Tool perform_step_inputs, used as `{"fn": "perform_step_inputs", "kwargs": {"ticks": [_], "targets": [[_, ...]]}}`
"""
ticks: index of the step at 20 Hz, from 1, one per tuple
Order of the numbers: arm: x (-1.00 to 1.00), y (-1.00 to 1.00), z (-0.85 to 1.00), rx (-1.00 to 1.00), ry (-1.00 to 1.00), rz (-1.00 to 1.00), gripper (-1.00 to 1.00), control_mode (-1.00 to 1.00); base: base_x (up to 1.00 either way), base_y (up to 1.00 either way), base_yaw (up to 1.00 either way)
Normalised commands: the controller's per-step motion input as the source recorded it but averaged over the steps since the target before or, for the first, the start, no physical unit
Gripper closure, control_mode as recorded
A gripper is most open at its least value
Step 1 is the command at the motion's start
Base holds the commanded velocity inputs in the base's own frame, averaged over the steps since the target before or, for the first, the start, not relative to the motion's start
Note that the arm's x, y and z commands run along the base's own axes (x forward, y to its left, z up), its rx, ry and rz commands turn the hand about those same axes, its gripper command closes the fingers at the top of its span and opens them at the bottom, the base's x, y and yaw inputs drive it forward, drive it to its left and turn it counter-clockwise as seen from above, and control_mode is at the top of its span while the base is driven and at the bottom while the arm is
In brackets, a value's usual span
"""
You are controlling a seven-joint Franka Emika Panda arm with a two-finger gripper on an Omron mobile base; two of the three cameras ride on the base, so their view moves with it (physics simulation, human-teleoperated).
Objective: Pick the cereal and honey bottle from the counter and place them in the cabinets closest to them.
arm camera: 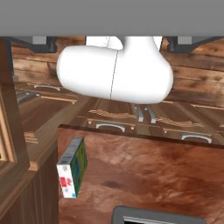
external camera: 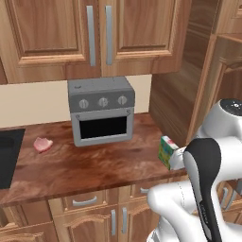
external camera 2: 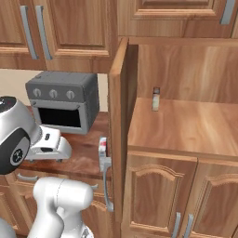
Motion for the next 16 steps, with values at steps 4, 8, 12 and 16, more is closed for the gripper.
{"fn": "perform_step_inputs", "kwargs": {"ticks": [4,8,12,16], "targets": [[0.04,0.01,-0.06,-0.03,0.00,0.00,-1.00,-1.00,0.00,0.00,0.00],[0.09,0.00,-0.12,-0.03,0.00,0.00,-1.00,-1.00,0.00,0.00,0.00],[0.22,0.00,-0.06,-0.01,0.00,-0.03,-1.00,-1.00,0.00,0.00,0.00],[0.33,-0.01,-0.04,0.00,0.00,-0.04,-1.00,-1.00,0.00,0.00,0.00]]}}
